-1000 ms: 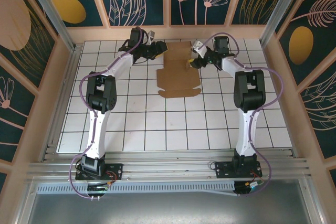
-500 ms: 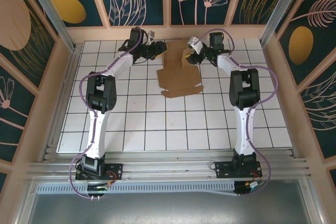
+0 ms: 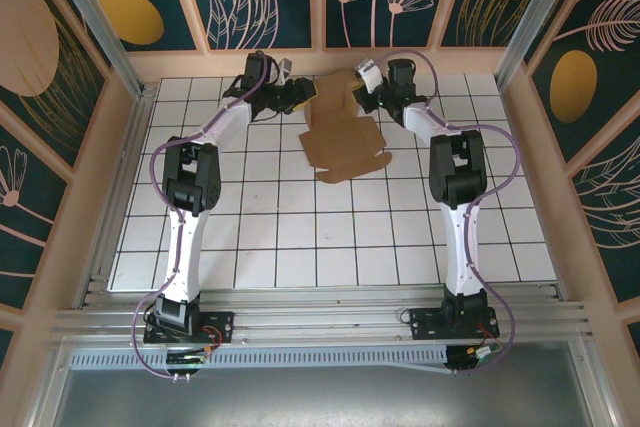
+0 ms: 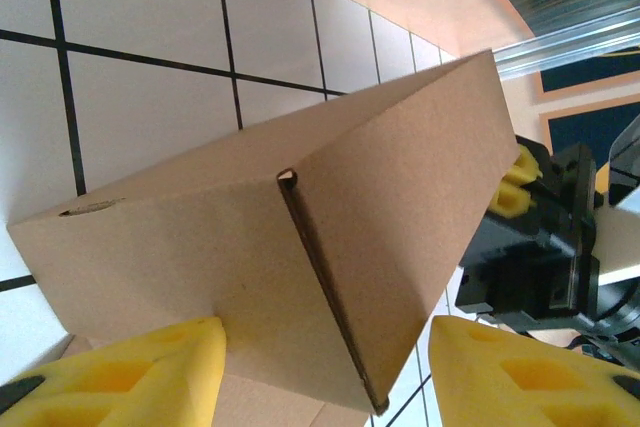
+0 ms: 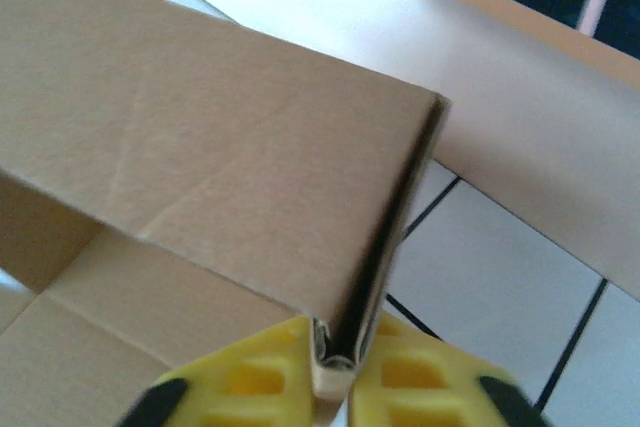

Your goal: Fold the paper box

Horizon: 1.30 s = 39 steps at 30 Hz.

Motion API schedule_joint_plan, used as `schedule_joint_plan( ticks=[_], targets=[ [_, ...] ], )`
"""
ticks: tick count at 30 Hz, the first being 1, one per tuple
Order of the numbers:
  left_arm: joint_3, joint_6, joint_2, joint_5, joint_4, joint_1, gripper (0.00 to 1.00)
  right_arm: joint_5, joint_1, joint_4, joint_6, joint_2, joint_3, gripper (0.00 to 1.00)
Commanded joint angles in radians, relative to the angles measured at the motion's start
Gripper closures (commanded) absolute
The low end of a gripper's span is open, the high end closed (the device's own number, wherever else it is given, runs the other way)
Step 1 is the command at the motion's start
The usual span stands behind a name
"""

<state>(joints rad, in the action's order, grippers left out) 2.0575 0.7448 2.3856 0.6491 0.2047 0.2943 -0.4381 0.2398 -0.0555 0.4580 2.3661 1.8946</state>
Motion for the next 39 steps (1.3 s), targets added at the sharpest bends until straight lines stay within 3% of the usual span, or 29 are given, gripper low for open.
schedule_joint_plan(
  ticks=[1, 6, 11, 14, 18, 22, 26, 31, 36, 39],
  targets=[
    [0.016, 0.002, -0.028, 0.025, -0.015, 0.018, 0.41, 0.045, 0.068, -0.006, -0.091, 0.030, 0.019, 0.99],
    [-0.020, -0.050, -0.118, -0.040, 0.007, 0.016, 0.33, 0.071, 0.075, -0.005, -0.077, 0.016, -0.012, 1.00],
    [-0.097, -0.080, -0.258, -0.281, 0.038, -0.003, 0.28, 0.075, 0.080, 0.072, -0.050, 0.015, 0.003, 1.00],
    [-0.097, -0.036, -0.256, -0.397, 0.076, -0.020, 0.25, 0.087, 0.088, 0.096, -0.042, 0.012, 0.001, 1.00],
    [0.004, -0.039, -0.153, -0.333, 0.143, -0.032, 0.23, 0.079, 0.092, 0.113, -0.054, 0.012, 0.001, 1.00],
    [0.088, -0.067, -0.056, -0.108, 0.165, -0.031, 0.17, 0.069, 0.100, 0.134, -0.047, 0.006, -0.003, 1.00],
    [0.113, -0.133, -0.022, -0.093, 0.246, -0.031, 0.12, 0.026, 0.110, 0.127, -0.042, -0.015, -0.031, 1.00],
    [0.108, -0.221, -0.003, -0.162, 0.365, -0.031, 0.10, 0.019, 0.128, 0.120, -0.026, -0.056, -0.090, 1.00],
    [0.004, -0.246, -0.034, -0.104, 0.332, -0.032, 0.17, 0.012, 0.147, 0.081, -0.032, -0.099, -0.164, 1.00],
    [-0.058, -0.218, -0.057, -0.073, 0.282, -0.030, 0.22, 0.031, 0.161, 0.020, -0.061, -0.104, -0.193, 0.86]
  ],
)
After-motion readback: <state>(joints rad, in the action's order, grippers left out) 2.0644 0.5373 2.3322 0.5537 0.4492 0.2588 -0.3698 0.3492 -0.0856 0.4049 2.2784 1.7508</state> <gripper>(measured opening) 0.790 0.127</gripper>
